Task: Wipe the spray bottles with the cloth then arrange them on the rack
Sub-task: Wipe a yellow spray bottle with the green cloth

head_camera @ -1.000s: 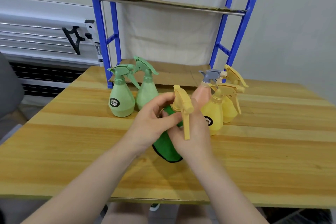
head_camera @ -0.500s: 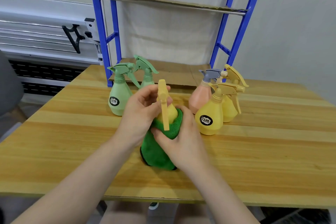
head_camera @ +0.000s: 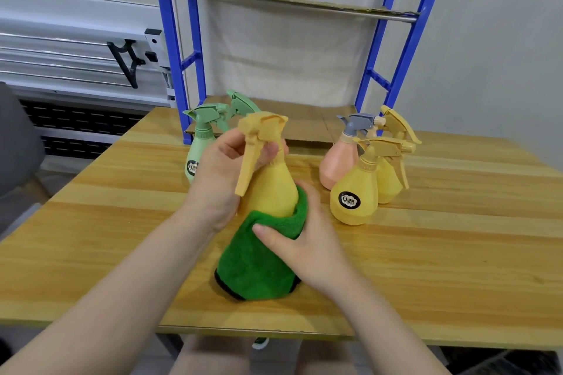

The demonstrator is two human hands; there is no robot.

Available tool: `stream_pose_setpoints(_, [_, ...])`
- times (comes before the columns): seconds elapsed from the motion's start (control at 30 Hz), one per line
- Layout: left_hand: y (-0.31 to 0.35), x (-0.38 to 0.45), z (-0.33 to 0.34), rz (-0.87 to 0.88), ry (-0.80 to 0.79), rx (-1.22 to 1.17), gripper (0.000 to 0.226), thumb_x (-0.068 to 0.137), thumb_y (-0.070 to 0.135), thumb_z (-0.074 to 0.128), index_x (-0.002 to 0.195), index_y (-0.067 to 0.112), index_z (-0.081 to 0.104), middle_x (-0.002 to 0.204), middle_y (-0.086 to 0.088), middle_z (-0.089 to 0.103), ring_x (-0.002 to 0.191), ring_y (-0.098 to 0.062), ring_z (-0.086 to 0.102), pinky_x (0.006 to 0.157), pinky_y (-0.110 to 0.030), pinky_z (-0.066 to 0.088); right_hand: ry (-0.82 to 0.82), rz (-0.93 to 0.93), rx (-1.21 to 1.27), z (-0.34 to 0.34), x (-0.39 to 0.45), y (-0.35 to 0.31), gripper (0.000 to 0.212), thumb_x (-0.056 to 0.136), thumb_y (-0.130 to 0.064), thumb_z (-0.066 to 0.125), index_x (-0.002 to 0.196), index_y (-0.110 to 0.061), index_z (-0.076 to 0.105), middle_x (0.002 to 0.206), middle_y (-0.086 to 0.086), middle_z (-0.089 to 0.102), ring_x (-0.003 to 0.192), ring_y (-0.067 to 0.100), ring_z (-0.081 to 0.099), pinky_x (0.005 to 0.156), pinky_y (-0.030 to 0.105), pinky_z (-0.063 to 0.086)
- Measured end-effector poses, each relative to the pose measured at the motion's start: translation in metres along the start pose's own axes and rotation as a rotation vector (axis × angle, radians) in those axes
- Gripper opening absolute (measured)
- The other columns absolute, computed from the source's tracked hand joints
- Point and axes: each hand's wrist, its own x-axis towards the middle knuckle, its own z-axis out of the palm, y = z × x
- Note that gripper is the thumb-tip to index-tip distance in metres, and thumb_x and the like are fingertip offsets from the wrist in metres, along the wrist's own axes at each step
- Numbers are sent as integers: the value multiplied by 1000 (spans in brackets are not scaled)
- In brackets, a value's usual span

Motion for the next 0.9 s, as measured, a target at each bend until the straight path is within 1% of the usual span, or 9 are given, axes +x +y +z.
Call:
stream_pose_setpoints(0.1, [-3,-4,-2,-26,-89,56,14,76,15,72,90,13,74,88,-5,74,87,-20,67,80,-31,56,-61,7,-45,-4,8,-9,71,65,-57,78,122,-46,37,117,-20,61,107,-4,58,90,22,50])
stream_pose_setpoints(0.17, [-10,-10,-3,-55,-109,72,23,74,18,75,94,8,72,91,-6,75,87,-18,68,77,-26,55,-87,8,-47,-8,15,-17,68,61,-59,75,118,-35,48,109,-15,67,101,1,63,88,29,54])
stream_pose_setpoints(0.27, [-18,-17,-5,-103,-119,23,36,67,37,86,93,14,76,95,-4,74,90,-18,68,82,-25,54,-131,-2,-19,-13,25,-29,45,69,-45,73,108,-27,62,94,-9,72,90,7,68,82,39,57])
stream_pose_setpoints(0.33, [-19,-19,-9,-108,-127,-18,45,61,47,86,95,18,77,99,-4,74,95,-18,68,86,-25,54,-134,-6,-46,-13,27,-34,30,76,-36,73,103,-28,63,90,-8,72,87,9,68,80,41,56])
stream_pose_setpoints(0.5, [-21,-23,-4,-103,-41,37,26,80,29,71,103,16,73,106,-7,73,104,-22,67,92,-33,51,34,-18,-62,-8,24,-34,23,79,-38,68,100,-33,58,84,-11,70,77,4,64,74,37,55])
stream_pose_setpoints(0.6, [-25,-28,5,-52,4,25,19,84,24,64,98,24,76,105,-4,74,103,-19,68,90,-29,52,107,-12,-70,-3,20,-31,28,79,-41,67,105,-35,57,84,-14,69,77,2,64,72,31,56])
stream_pose_setpoints(0.7, [-24,-31,8,-10,37,-14,18,86,22,63,95,25,77,102,-4,75,101,-19,69,85,-25,53,157,-74,-71,4,18,-27,34,77,-47,65,108,-36,56,91,-15,68,85,3,64,75,35,55])
stream_pose_setpoints(0.83, [-22,-28,7,-20,73,-87,18,87,21,61,95,20,77,101,-8,75,100,-20,70,81,-28,55,105,-98,-74,4,14,-19,48,71,-59,66,114,-45,47,106,-16,65,99,3,62,84,34,54])
stream_pose_setpoints(0.9, [-20,-24,5,-62,90,-160,25,83,22,59,104,14,72,100,-8,75,99,-20,70,77,-28,56,64,-89,-68,2,10,-15,56,68,-62,66,117,-44,46,110,-18,62,102,1,59,87,31,52])
